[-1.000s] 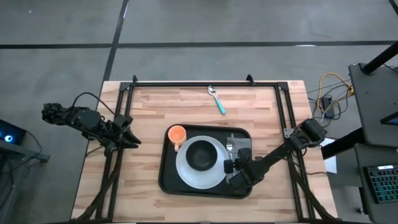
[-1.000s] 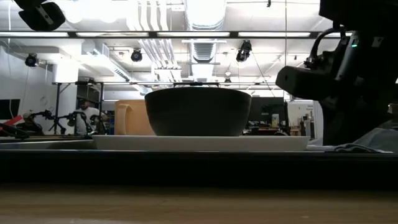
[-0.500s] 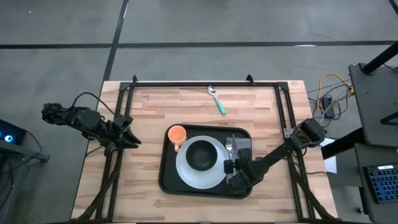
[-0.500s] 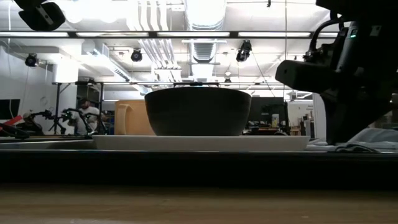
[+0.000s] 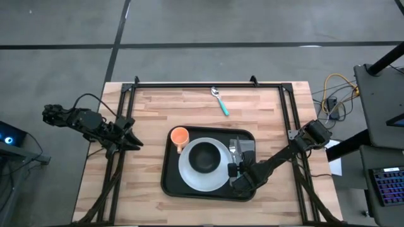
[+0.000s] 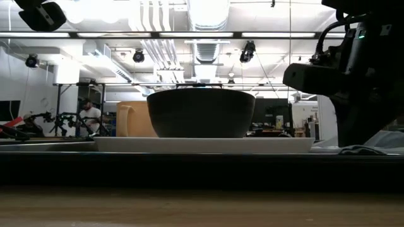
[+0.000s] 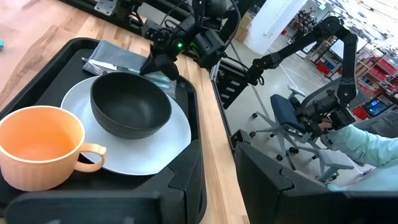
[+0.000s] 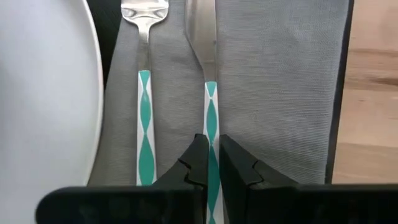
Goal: Set up tray
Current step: Put the green knife on top of the gray napkin to the right of the green fork, then put the green spoon on top of the gray napkin to the right of the green knife
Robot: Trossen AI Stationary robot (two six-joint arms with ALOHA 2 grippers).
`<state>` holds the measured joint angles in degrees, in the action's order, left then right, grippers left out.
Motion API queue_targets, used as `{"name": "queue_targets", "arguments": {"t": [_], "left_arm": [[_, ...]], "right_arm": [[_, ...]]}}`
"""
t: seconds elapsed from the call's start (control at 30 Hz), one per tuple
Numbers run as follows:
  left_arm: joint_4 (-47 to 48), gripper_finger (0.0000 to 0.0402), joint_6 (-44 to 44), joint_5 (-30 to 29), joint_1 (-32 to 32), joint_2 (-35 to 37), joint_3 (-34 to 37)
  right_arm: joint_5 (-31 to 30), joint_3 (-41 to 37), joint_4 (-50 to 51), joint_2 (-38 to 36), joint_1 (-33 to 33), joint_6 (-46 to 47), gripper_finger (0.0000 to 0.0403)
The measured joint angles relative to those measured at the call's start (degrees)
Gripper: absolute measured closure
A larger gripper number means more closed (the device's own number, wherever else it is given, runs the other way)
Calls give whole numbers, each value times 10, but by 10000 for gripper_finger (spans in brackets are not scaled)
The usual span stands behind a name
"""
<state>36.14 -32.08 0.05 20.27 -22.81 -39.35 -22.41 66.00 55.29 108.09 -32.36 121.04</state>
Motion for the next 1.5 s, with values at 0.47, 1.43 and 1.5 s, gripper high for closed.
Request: {"name": "queue_targets", "arguments": {"t": [0.47, 1.43, 1.5], "left_arm": [[0, 322, 0, 4, 0, 0, 0], [0, 322, 2, -6, 0, -1, 0], [0, 322, 0, -6, 0, -1, 0]], "right_arm": [[0, 2, 0, -2, 0, -25, 309], [-88, 92, -68, -180, 404, -803, 298], [-51, 92, -103, -174, 444, -836, 303]]}}
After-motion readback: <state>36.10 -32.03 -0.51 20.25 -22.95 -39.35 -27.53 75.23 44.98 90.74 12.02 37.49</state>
